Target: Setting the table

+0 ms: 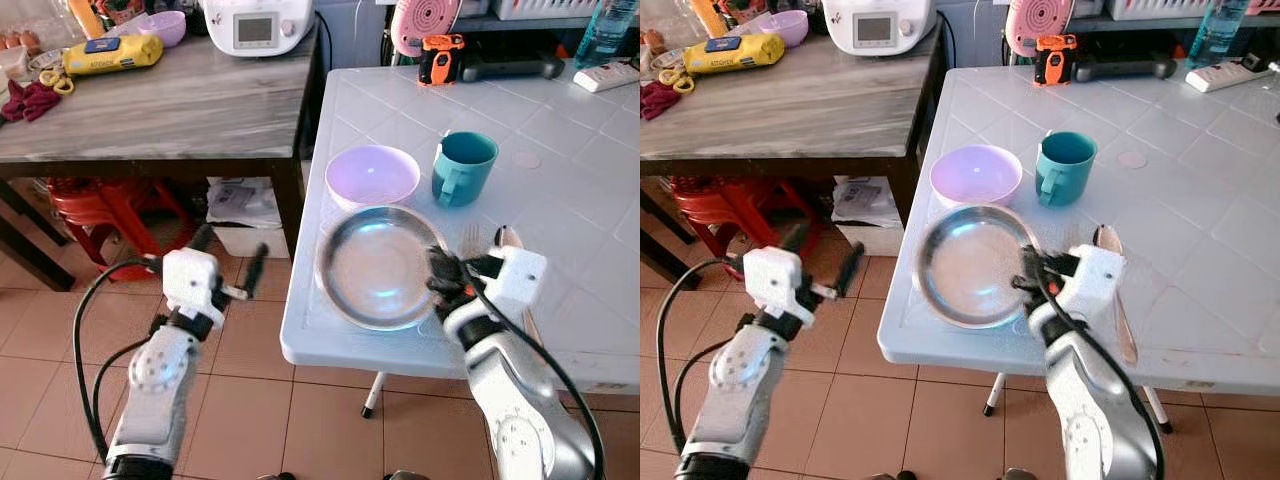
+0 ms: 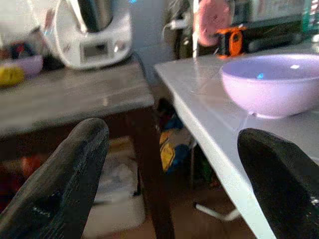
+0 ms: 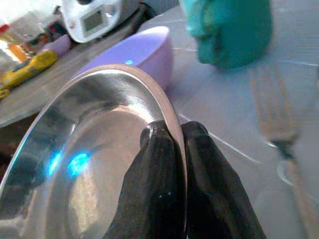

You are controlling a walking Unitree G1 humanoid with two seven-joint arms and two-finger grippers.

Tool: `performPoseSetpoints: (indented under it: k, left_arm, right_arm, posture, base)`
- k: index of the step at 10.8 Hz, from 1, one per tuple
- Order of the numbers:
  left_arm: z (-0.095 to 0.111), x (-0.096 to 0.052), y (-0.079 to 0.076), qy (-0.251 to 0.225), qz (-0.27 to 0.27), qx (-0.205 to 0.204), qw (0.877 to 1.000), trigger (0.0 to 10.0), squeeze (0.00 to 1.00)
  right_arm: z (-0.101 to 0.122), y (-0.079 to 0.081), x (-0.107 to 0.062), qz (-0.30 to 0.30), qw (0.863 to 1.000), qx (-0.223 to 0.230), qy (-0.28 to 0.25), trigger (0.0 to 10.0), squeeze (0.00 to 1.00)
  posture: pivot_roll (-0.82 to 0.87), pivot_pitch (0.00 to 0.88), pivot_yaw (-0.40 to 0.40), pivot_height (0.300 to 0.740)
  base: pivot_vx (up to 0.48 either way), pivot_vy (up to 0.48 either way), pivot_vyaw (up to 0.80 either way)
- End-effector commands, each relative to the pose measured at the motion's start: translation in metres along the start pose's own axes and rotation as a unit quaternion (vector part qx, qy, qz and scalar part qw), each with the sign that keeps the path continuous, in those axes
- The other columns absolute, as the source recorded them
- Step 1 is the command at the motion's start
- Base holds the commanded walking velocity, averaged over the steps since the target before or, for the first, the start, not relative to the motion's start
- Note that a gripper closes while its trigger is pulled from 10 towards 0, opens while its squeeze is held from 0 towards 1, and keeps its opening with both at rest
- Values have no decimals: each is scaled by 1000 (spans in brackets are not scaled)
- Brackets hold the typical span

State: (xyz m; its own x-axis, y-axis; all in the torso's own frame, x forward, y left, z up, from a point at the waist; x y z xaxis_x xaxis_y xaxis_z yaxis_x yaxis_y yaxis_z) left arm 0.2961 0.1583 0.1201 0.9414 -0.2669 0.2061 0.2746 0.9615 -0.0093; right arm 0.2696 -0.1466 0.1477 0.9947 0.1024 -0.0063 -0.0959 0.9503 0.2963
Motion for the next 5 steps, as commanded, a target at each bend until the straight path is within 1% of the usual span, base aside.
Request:
performPoseSetpoints:
  k: [1,2,3,4,5]
  left_arm:
    - [-1,-2,3,9,16,-5,1000,10000,0]
    - [-2,-1,-2,12,13,-7,1000,10000,0]
    - [-2,0,-5,15,8,-7,1000,10000,0]
    - [-2,1,-5,18,10,-8,1000,10000,0]
    - [-2,2,-5,20,9,-10,1000,10000,0]
  right_arm:
    - [6,7,-3,7,1000,-1,-19,10000,0]
    - [5,6,-4,5,1000,-5,-20,10000,0]
    - [6,6,-4,3,1000,-11,-25,10000,0]
    - [7,5,-4,0,999,-13,-29,10000,0]
    - [8,4,-3,-4,999,-15,-33,10000,0]
  posture:
    - [-91,108,102,740]
    - [-92,107,103,740]
    - [-96,106,106,740]
    - [-97,107,110,740]
    - [-99,108,111,740]
  base:
    - [0,0,0]
    - [0,0,0]
    - [0,0,-438]
    - [0,0,-800]
    - [0,307,-800]
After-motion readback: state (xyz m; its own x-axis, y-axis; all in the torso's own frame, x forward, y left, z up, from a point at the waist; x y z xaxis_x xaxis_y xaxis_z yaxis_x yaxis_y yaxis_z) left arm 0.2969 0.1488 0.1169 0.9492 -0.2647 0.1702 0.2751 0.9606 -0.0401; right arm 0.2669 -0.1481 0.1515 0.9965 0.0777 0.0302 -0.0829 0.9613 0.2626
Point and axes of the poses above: a point about 5 cm out from each wrist's last joint towards the gripper, its own x axis pointing out of the wrist towards the gripper, its own z axis along the axis of the wrist's last joint, y = z × x, the point moved 1 cm from there along x, pointing out of the wrist towards the gripper, and after that the axes turned 5 degrees about -x, right-handed, at the moved point
